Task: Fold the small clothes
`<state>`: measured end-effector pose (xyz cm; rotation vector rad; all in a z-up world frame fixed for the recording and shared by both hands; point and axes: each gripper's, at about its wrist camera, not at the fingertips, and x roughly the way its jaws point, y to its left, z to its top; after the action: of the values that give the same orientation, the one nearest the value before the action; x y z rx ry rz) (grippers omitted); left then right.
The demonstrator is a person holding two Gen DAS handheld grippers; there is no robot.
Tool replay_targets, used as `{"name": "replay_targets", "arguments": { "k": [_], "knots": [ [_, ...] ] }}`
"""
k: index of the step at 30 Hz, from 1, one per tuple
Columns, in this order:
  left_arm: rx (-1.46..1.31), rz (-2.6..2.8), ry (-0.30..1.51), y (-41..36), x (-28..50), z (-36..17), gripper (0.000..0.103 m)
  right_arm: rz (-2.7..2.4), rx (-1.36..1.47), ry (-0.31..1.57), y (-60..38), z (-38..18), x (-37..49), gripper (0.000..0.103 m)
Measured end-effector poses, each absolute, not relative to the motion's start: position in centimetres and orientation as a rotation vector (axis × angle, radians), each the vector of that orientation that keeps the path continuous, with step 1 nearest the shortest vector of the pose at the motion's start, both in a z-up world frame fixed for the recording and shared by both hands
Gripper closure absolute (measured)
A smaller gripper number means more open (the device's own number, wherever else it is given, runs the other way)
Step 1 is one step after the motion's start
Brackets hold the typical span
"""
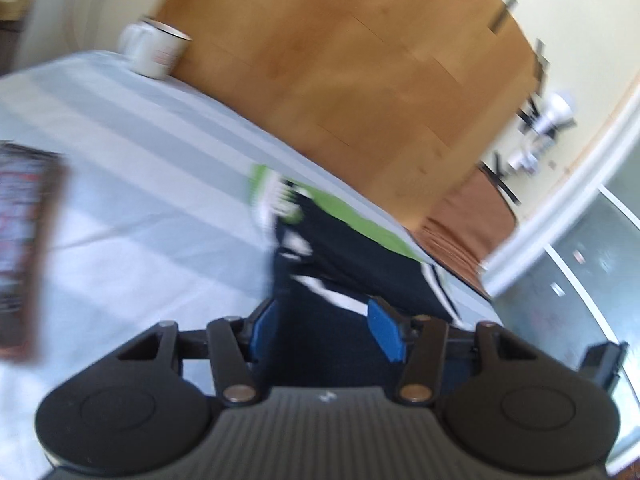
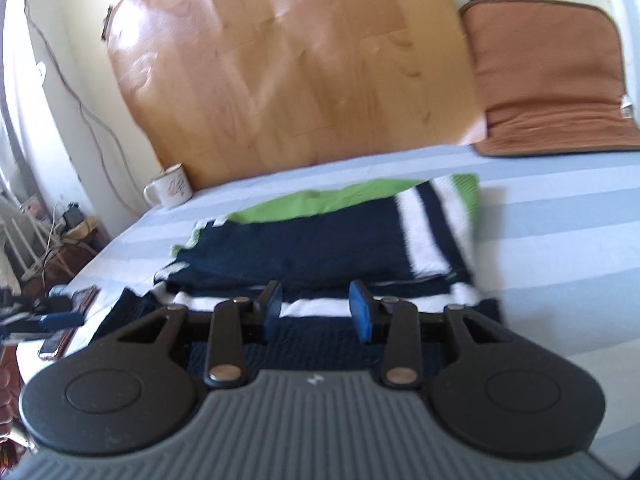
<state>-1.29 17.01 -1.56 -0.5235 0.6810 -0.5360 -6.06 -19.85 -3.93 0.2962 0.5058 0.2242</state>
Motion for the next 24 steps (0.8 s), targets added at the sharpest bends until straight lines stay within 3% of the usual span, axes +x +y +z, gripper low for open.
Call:
{"name": "replay_targets", "arguments": {
  "k": [7,11,15,16,18,24],
  "knots": [
    [-0.443,-0.651,0.843,12.2,3.2,-4.7,0.052,0.227,0.309,0.676,-21.9,-5.5,-3.6,0.065],
    [-0.383,-0.696,0.822,12.2,5.0,-1.6,0.052,0.228,0.311,0.588,-24.2,-2.6,-2.1,0.064],
    [-0.354,-0.643,0.730,12.4,8.5,2.5,0.034,0.166,0.351,0.515,-27.8,-1.1,1.8,0.052],
    [-0.334,-0.633,0.711,12.2,9.7,3.2,0.025,0.148,0.346,0.510,-28.8,-1.2,3.2,0.049],
    [-0.291,-0.601,0.690,11.4,12.6,3.6,0.015,0.107,0.336,0.534,-30.2,-1.7,5.9,0.048],
    [-0.304,-0.553,0.828,9.2,22.4,0.3,0.014,0.161,0.368,0.635,-32.6,-3.8,13.3,0.047]
  ]
}}
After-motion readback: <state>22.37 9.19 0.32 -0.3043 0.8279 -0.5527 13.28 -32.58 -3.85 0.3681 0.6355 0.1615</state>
